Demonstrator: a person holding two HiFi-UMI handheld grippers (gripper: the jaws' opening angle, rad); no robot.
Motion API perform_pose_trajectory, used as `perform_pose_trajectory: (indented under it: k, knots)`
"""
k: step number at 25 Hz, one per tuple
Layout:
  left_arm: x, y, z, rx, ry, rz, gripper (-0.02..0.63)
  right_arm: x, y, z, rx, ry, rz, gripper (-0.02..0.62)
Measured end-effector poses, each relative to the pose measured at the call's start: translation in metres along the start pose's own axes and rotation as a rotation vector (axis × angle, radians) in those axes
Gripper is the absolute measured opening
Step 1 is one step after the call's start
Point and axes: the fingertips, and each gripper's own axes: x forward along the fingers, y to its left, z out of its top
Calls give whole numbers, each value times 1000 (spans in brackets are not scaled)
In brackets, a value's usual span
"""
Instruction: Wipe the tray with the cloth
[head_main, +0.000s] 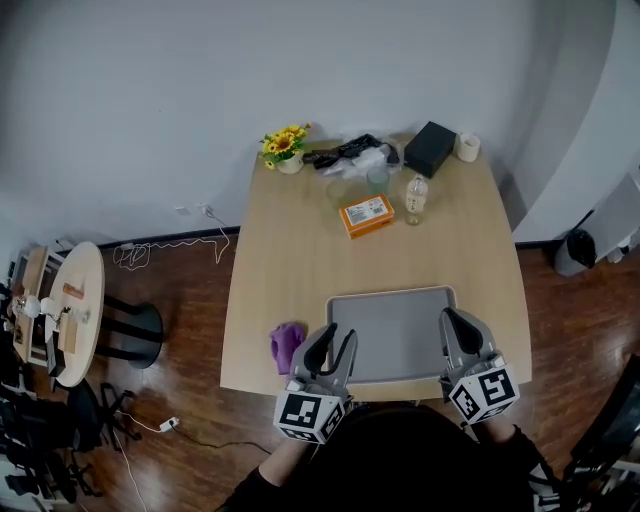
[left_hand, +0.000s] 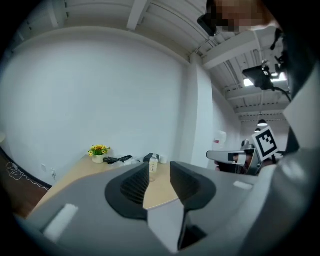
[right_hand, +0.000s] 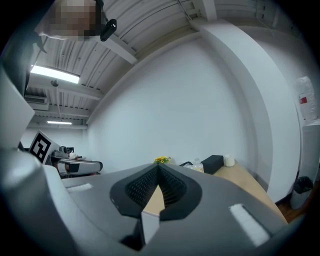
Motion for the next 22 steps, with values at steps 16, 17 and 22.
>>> perform_pose_trajectory:
  k: [16,17,22]
  knots:
    - [-1,4,-1,31,5,19,112,-2,1,0,-25,4,5,0]
    - [-2,5,-1,27,7,20,112,-2,1,-1,-25,5,5,0]
    - [0,4,-2,24,11,17,112,-2,0,-3,-24,11,4,0]
